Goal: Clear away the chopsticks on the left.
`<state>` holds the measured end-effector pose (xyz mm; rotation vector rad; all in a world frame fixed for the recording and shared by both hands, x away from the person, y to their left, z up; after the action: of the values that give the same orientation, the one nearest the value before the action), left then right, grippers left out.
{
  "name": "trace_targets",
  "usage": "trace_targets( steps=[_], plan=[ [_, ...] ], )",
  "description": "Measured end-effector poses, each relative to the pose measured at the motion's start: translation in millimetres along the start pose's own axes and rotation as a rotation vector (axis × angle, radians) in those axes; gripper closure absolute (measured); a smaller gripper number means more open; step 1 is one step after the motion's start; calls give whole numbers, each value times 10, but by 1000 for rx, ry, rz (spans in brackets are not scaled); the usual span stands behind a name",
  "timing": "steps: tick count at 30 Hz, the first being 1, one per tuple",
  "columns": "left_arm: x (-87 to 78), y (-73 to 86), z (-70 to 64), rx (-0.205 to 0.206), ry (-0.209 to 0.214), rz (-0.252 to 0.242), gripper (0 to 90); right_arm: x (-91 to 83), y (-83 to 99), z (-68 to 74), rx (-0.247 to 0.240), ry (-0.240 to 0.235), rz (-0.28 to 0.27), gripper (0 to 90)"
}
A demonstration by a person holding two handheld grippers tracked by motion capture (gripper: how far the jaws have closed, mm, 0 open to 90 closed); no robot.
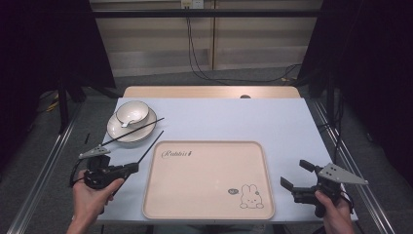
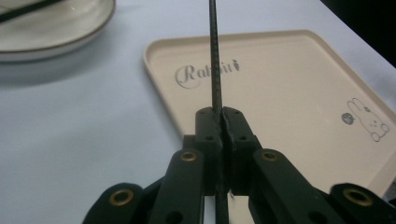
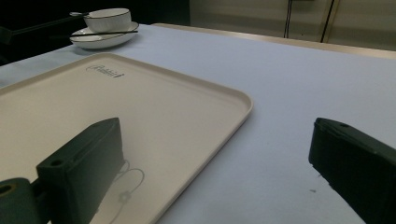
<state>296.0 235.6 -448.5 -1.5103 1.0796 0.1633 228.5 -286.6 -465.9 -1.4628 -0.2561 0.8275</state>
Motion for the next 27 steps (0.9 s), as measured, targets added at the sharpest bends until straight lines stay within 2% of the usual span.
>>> trace_targets(
  steps=[3,7,8,10,13,15,20,25,27],
  plan=[
    [37,26,-80,-18,-14,8,860,3,-2,3,10,-1,-4,27],
    [123,64,-175,-44,-28,7,860,7,-1,1,-1,-1,1,26],
    [158,81,-202,-39,-34,19,860,8,1,0,-1,1,2,27],
    [217,100,-234,-58,-45,26,861,7,0,0,0,-2,1,27],
    [303,105,-247,-79,-84,35,861,8,0,-4,3,1,-1,26],
    [361,113,-272,-77,-89,54,860,9,1,-4,3,-3,1,27],
    [486,142,-282,-96,-141,82,860,18,2,-7,0,-4,4,27],
    [550,210,-299,-96,-153,116,860,18,0,4,4,-10,0,27],
    [561,216,-298,-103,-163,111,860,16,2,2,0,-9,4,27]
  ],
)
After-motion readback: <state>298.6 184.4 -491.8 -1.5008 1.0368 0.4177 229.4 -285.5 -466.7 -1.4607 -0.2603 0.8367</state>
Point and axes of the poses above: each handheld gripper's, and its own axes: x roughly forward along the jaws, y roughly out of its underside, z roughly to its left, the point moved 5 cm from there along x, roughly forward along the jaws, and after that the axes turned 8 degrees about -y, right-handed, at the moved point
